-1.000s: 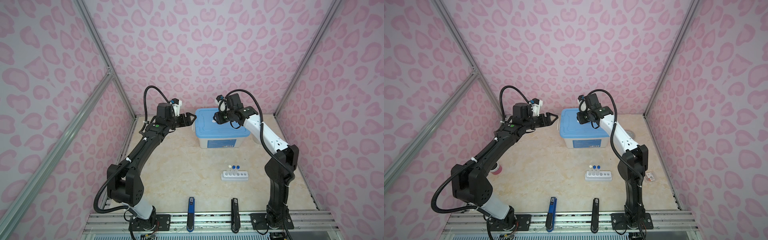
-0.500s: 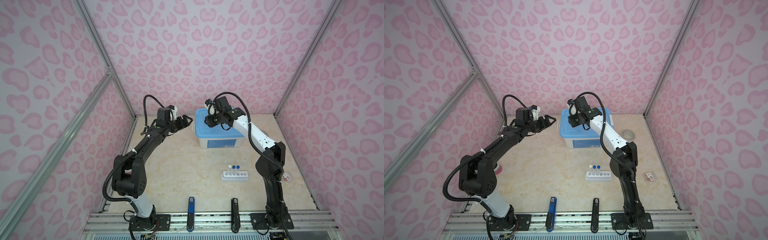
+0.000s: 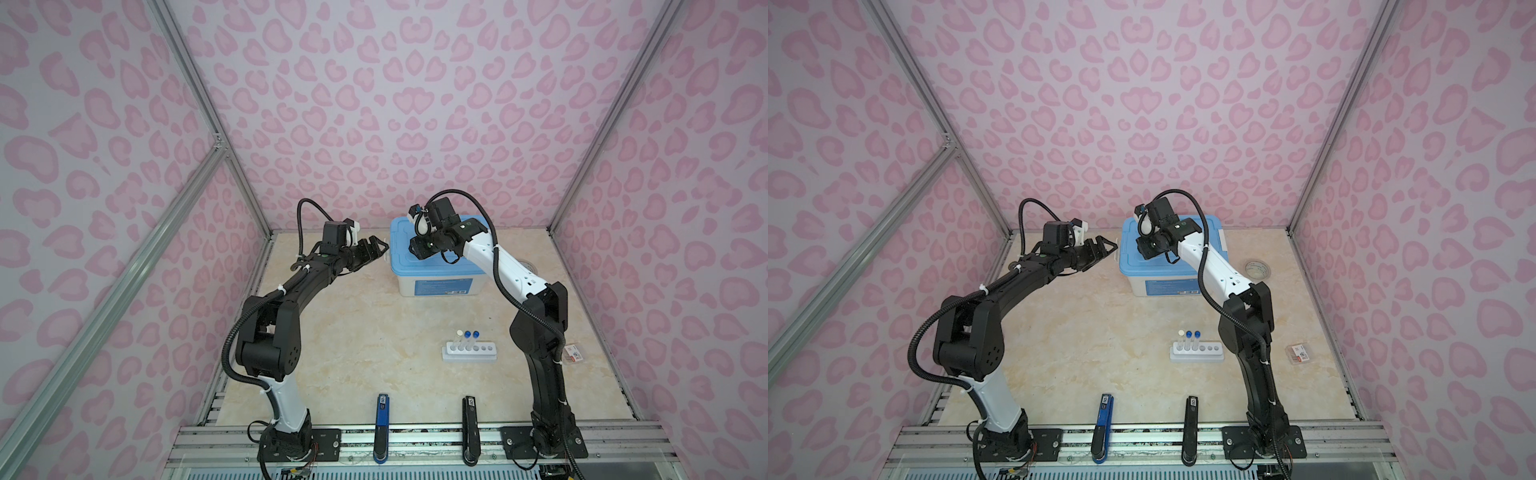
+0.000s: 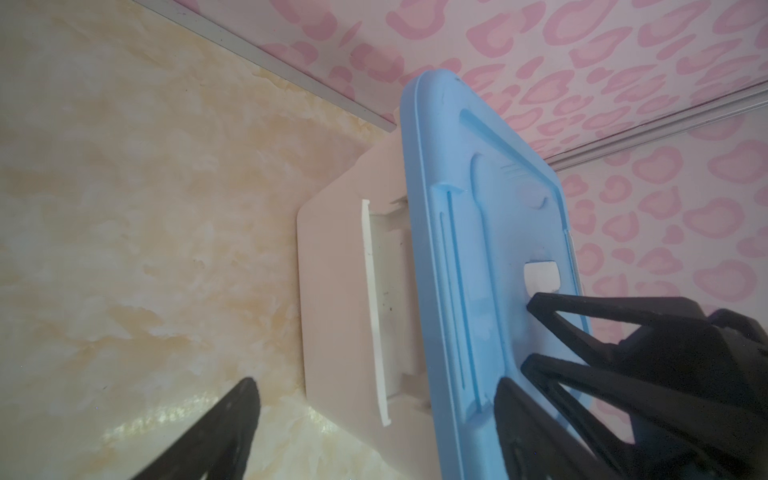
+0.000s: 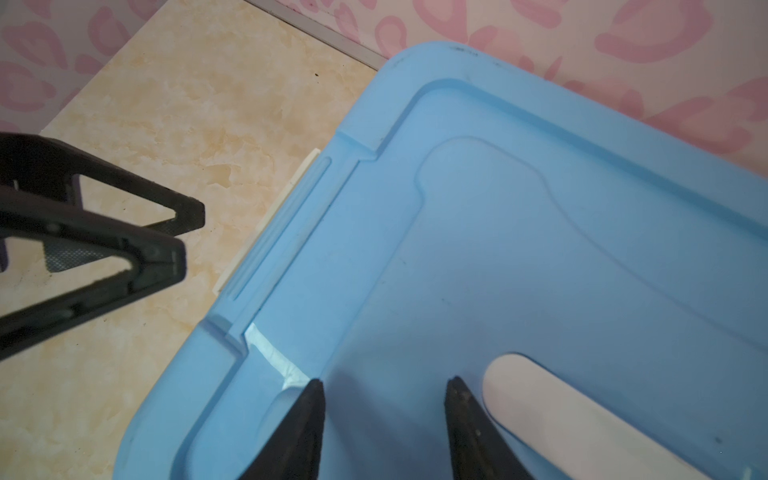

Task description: Organize the chemistry lab equipment

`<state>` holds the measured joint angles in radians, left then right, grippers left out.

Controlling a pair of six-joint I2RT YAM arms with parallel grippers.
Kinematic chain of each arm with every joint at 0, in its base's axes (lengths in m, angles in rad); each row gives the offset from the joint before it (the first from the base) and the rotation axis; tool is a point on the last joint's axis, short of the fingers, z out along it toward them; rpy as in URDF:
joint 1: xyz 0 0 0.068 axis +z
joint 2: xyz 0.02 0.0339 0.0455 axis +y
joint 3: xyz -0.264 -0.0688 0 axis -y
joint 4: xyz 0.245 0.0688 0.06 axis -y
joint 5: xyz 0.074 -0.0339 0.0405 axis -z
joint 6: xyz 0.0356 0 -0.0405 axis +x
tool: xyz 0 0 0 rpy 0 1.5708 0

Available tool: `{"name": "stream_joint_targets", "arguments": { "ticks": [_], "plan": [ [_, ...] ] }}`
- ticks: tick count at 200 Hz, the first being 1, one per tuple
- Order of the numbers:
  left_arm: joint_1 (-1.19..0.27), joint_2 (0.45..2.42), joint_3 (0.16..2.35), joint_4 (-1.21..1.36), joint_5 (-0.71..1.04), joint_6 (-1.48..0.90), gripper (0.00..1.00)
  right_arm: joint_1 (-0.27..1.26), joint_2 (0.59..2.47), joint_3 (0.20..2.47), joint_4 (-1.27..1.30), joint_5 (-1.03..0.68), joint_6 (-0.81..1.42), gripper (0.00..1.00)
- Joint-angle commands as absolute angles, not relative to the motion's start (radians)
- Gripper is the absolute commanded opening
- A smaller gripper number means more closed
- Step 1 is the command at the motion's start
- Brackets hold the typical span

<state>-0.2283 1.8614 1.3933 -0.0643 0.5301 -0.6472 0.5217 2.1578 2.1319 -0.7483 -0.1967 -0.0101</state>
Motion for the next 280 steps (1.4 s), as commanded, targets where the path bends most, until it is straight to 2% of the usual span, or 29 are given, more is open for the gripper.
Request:
{"name": "stream_joint_targets", "arguments": {
  "ticks": [1, 127, 236, 280],
  "plan": [
    [-0.234, 1.881, 1.41, -0.007, 0.568, -0.647, 0.9, 0.523, 2.169, 2.12, -0.736, -0.202, -0.005, 0.48],
    [-0.258, 1.982, 1.477, 0.047, 0.638, -0.676, 0.9, 0.52, 2.183, 2.117, -0.756, -0.204, -0.005, 0.45],
    [-0.261, 2.011, 1.497, 0.067, 0.67, -0.69, 0.82, 0.52, 2.187, 2.12, -0.753, -0.207, -0.001, 0.44],
    [-0.262, 2.003, 1.499, 0.065, 0.672, -0.689, 0.77, 0.522, 2.189, 2.117, -0.75, -0.209, 0.005, 0.43]
  ]
}}
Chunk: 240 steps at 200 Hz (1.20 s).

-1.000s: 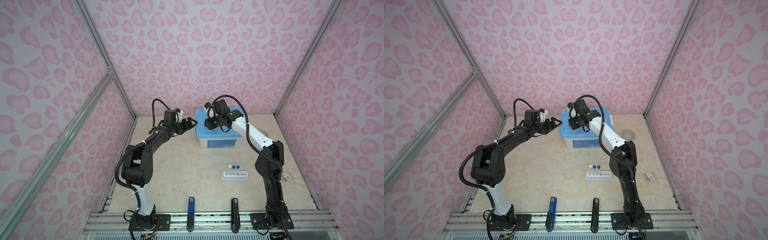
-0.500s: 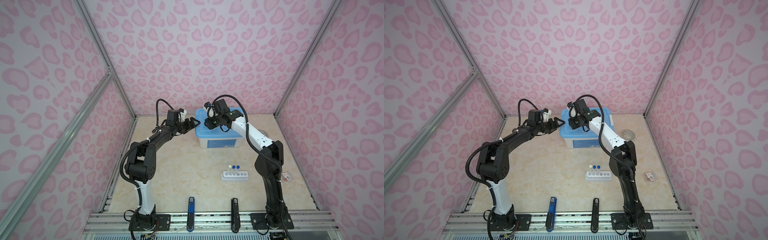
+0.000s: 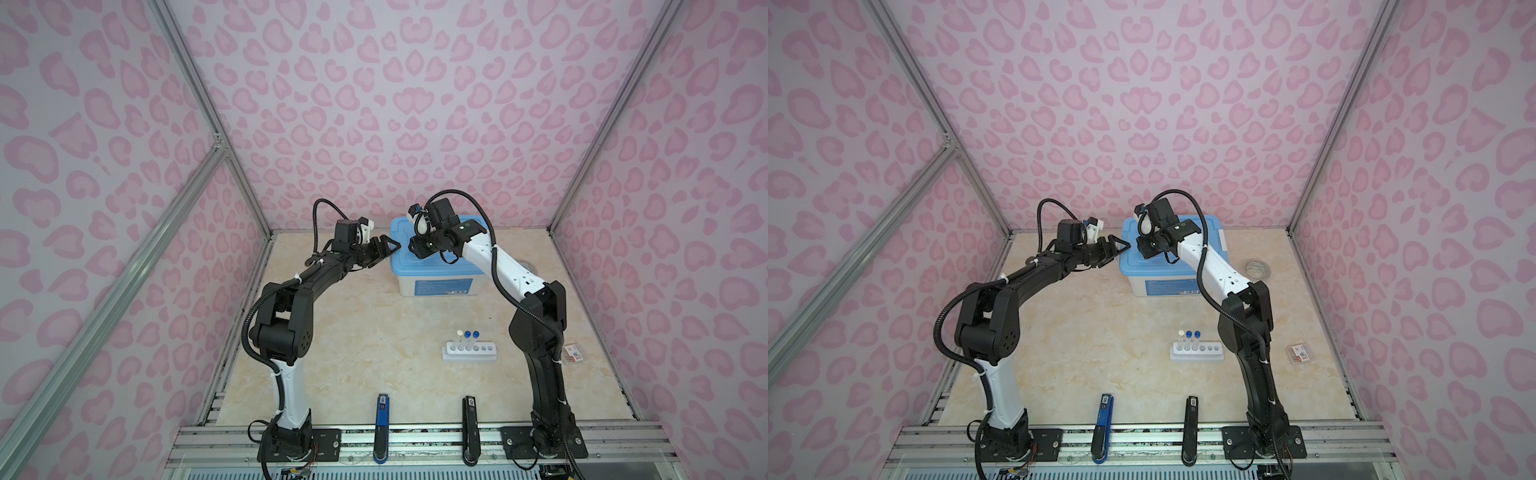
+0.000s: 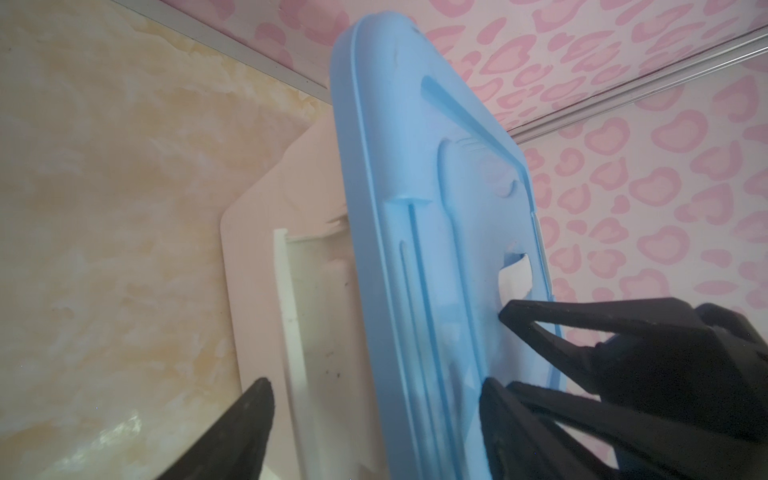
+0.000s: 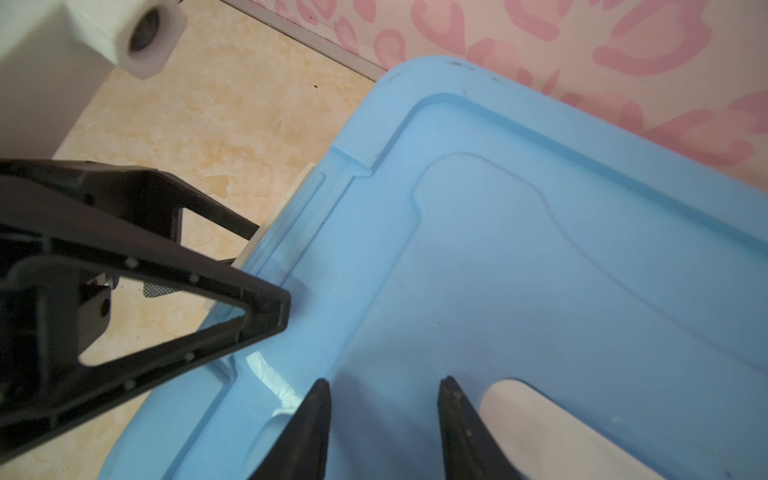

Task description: Organize the chemistry lab equipment

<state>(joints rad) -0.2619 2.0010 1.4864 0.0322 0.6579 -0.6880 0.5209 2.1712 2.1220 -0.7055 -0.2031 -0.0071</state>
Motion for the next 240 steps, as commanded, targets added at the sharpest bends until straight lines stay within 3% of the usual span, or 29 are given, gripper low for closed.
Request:
{"name": "stream_joint_targets", "arguments": {
  "ticks": [1, 32, 164, 240],
  "plan": [
    [-0.262, 2.003, 1.499, 0.066, 0.672, -0.688, 0.76, 0.521, 2.189, 2.116, -0.75, -0.21, 0.005, 0.43],
    [-0.266, 1.993, 1.51, 0.031, 0.649, -0.663, 0.7, 0.522, 2.186, 2.11, -0.749, -0.21, 0.006, 0.43],
    [-0.288, 1.961, 1.548, -0.063, 0.581, -0.596, 0.58, 0.526, 2.182, 2.099, -0.737, -0.213, 0.009, 0.43],
    [-0.304, 1.948, 1.583, -0.13, 0.538, -0.553, 0.56, 0.53, 2.181, 2.099, -0.732, -0.213, 0.009, 0.43]
  ]
}}
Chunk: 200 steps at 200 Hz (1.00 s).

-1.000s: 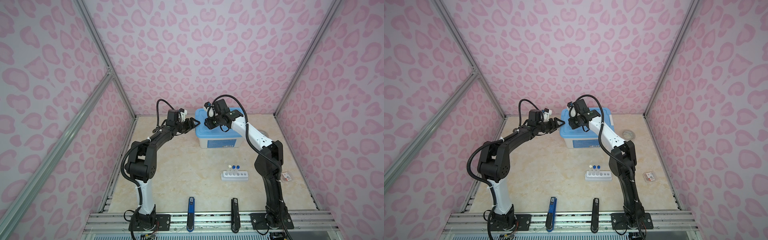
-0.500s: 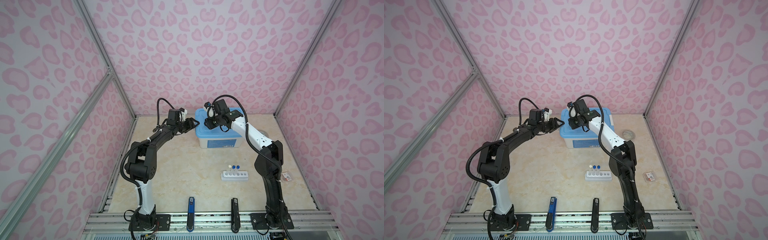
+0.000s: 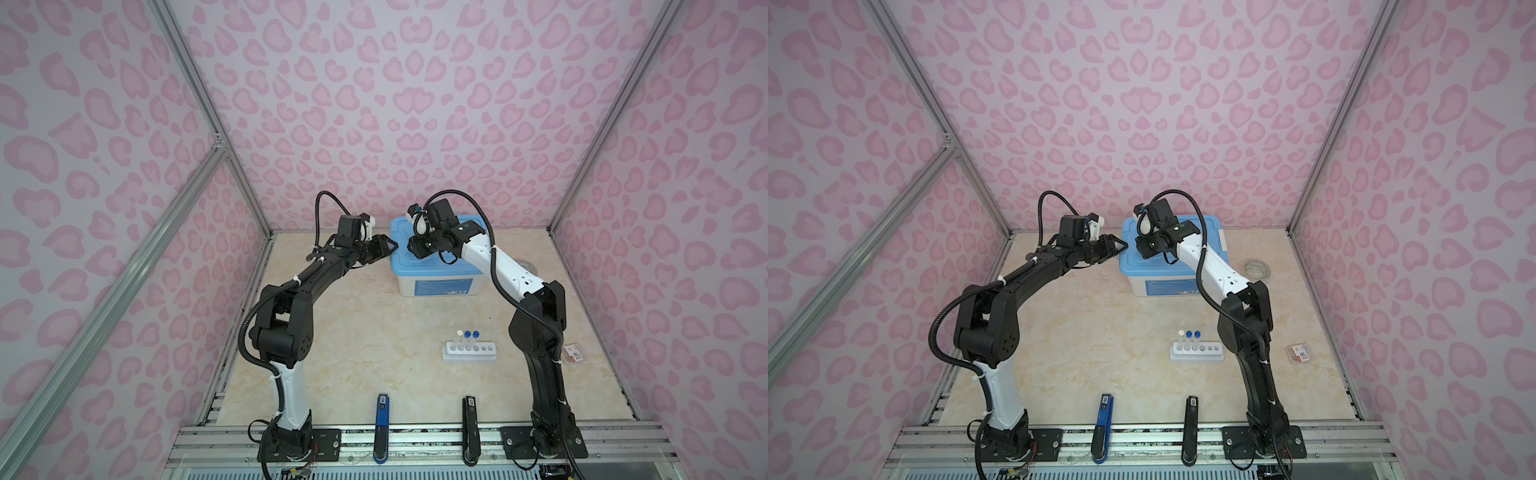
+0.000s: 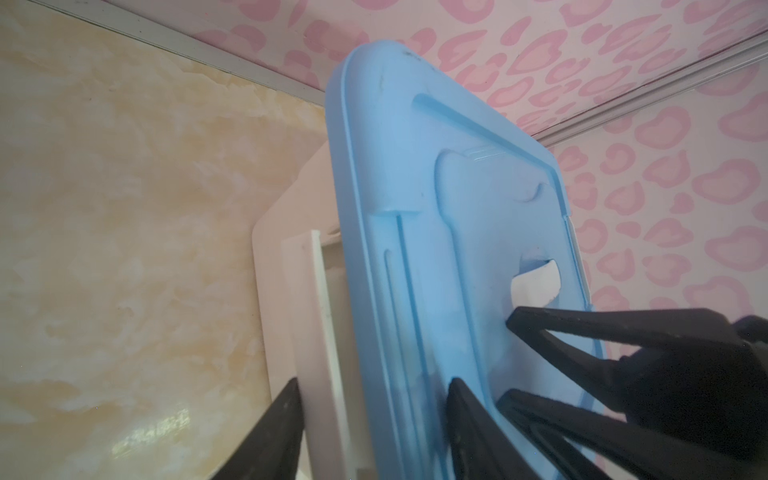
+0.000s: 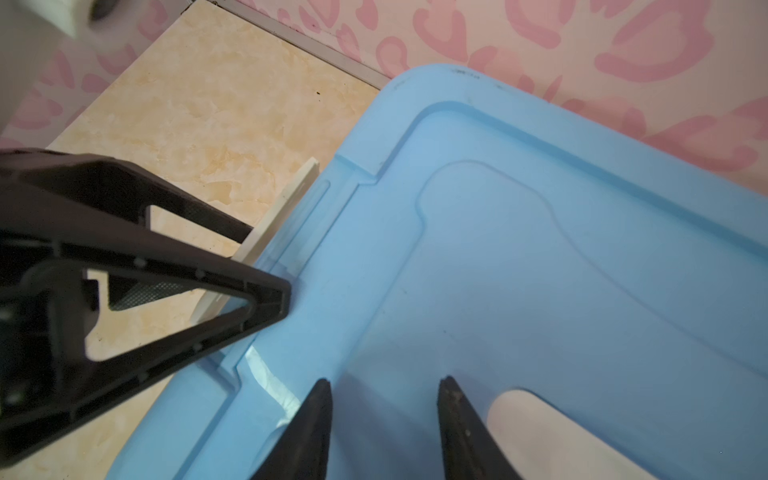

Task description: Organize the chemistry lab equipment

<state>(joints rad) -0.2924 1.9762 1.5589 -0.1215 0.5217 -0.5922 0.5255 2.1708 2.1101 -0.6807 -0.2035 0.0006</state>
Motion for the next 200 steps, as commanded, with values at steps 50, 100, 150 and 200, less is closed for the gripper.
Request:
{"name": "stream_joint_targets", "arguments": {
  "ticks": [50, 100, 150, 200],
  "plan": [
    [-0.31, 1.944, 1.598, -0.162, 0.519, -0.533, 0.56, 0.531, 2.185, 2.105, -0.728, -0.218, 0.009, 0.43],
    [-0.312, 1.945, 1.612, -0.179, 0.507, -0.522, 0.55, 0.53, 2.187, 2.108, -0.73, -0.217, 0.006, 0.43],
    [-0.313, 1.952, 1.634, -0.205, 0.49, -0.503, 0.54, 0.53, 2.191, 2.114, -0.729, -0.218, 0.006, 0.43],
    [-0.319, 1.977, 1.645, -0.215, 0.482, -0.498, 0.54, 0.531, 2.191, 2.114, -0.731, -0.215, 0.005, 0.43]
  ]
}}
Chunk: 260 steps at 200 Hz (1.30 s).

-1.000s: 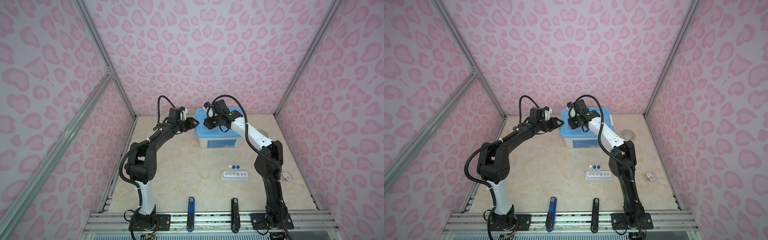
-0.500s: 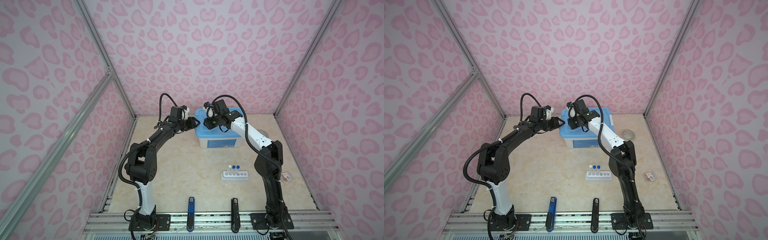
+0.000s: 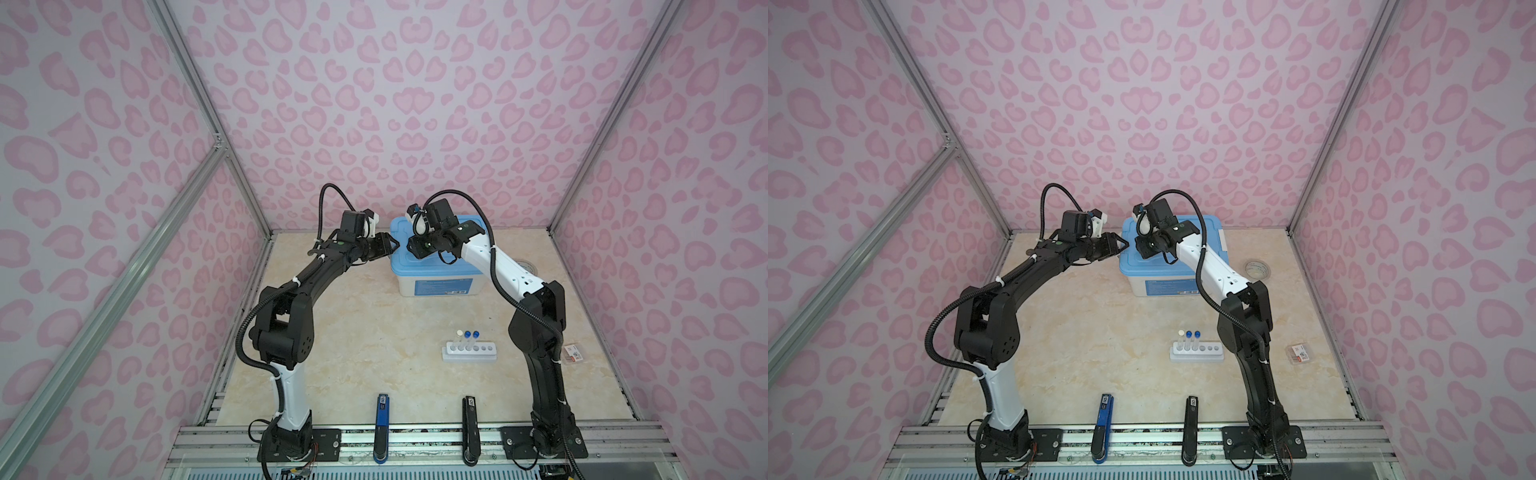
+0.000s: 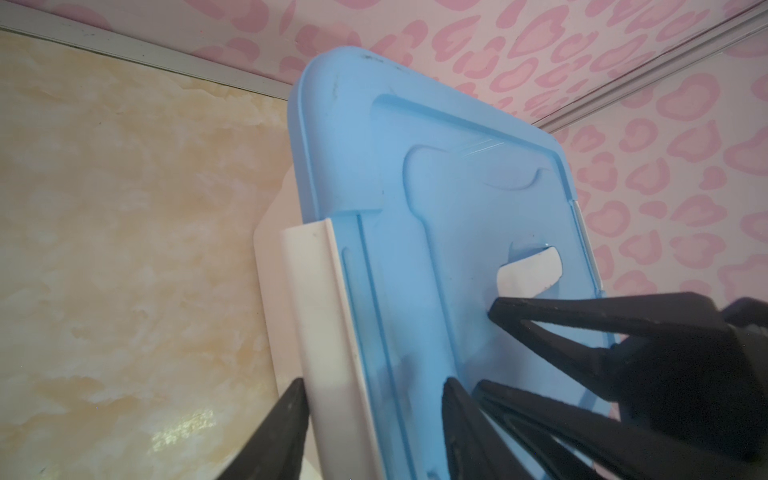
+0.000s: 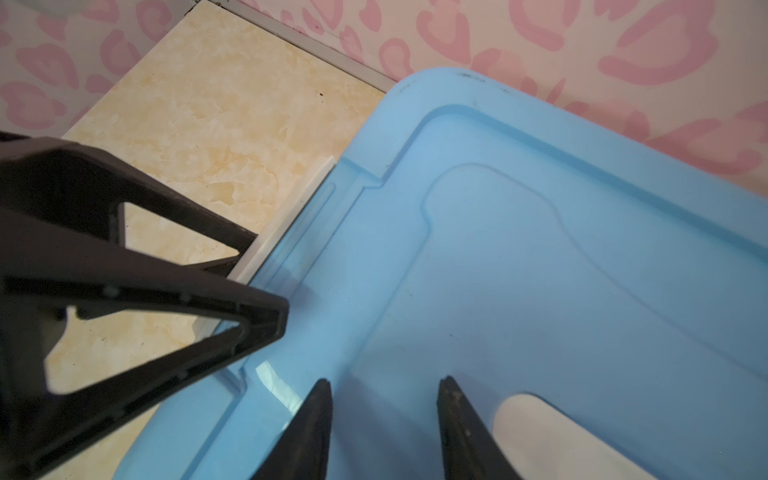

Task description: Organize the chemistry lab equipment

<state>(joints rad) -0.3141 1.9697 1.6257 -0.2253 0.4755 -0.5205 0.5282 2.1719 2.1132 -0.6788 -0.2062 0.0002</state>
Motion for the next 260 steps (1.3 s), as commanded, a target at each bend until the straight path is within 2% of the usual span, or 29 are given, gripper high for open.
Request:
{"name": "stream_joint_targets", "arguments": {
  "ticks": [1, 157, 260],
  "plan": [
    [-0.319, 1.978, 1.646, -0.215, 0.481, -0.498, 0.54, 0.531, 2.191, 2.115, -0.731, -0.216, 0.005, 0.43],
    [-0.344, 2.017, 1.701, -0.279, 0.436, -0.474, 0.42, 0.531, 2.187, 2.097, -0.722, -0.213, 0.006, 0.42],
    [-0.352, 2.025, 1.714, -0.294, 0.417, -0.468, 0.41, 0.531, 2.181, 2.085, -0.716, -0.214, 0.005, 0.42]
  ]
}}
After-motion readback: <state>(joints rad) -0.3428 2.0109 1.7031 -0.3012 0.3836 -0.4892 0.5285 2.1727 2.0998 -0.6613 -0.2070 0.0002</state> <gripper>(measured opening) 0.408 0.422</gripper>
